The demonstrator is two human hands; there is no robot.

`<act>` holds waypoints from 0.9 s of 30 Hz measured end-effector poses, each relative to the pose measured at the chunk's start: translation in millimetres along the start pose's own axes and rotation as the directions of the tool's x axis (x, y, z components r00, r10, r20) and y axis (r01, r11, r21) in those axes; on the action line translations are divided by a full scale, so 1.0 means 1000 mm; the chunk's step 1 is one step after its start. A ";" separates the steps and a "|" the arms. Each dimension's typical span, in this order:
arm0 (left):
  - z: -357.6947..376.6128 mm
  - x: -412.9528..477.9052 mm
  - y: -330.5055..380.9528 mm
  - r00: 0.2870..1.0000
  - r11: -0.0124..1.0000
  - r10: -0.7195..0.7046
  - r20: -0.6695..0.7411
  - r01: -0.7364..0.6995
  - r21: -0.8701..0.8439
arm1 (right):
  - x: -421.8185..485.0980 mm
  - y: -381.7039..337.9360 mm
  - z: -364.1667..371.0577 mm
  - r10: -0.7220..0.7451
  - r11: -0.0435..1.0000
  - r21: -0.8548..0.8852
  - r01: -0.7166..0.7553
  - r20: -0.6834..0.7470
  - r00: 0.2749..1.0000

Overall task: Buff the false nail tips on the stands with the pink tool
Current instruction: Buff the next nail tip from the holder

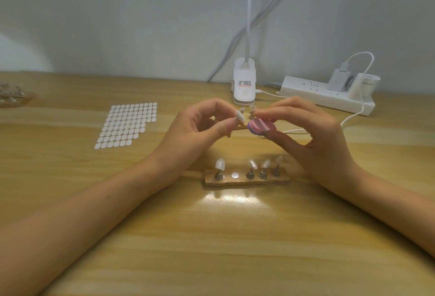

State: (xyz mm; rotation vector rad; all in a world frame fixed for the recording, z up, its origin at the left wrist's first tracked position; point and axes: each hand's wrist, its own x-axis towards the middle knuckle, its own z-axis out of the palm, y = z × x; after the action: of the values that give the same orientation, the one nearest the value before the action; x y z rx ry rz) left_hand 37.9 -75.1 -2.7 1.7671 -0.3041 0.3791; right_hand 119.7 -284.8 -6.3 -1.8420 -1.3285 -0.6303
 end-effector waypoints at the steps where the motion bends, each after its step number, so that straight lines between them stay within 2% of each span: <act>1: 0.001 0.000 0.000 1.000 1.000 -0.001 -0.001 0.001 -0.008 | 0.000 0.000 0.000 0.004 1.000 0.001 -0.004 0.008 1.000; 4: 0.001 0.000 -0.002 1.000 1.000 -0.017 -0.026 0.017 -0.010 | 0.001 0.000 0.000 0.015 1.000 0.022 -0.015 0.014 1.000; 9: 0.002 -0.001 -0.002 0.989 0.992 -0.123 -0.077 0.125 0.017 | 0.002 0.000 0.000 0.008 0.999 0.038 -0.009 0.029 1.000; 22: 0.004 0.000 -0.001 0.992 0.984 -0.118 -0.037 0.122 0.132 | 0.009 -0.002 0.002 -0.040 0.998 0.060 0.036 0.074 0.996; 27: 0.004 0.000 -0.001 0.993 0.983 -0.110 -0.041 0.114 0.142 | 0.009 -0.002 0.004 -0.013 0.998 0.069 0.008 0.066 0.998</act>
State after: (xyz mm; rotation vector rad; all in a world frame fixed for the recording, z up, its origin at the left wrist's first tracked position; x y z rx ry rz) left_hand 38.6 -79.0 -4.3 1.9087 -0.1557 0.3563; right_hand 120.6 -276.3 -1.2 -1.8157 -1.3870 -0.5265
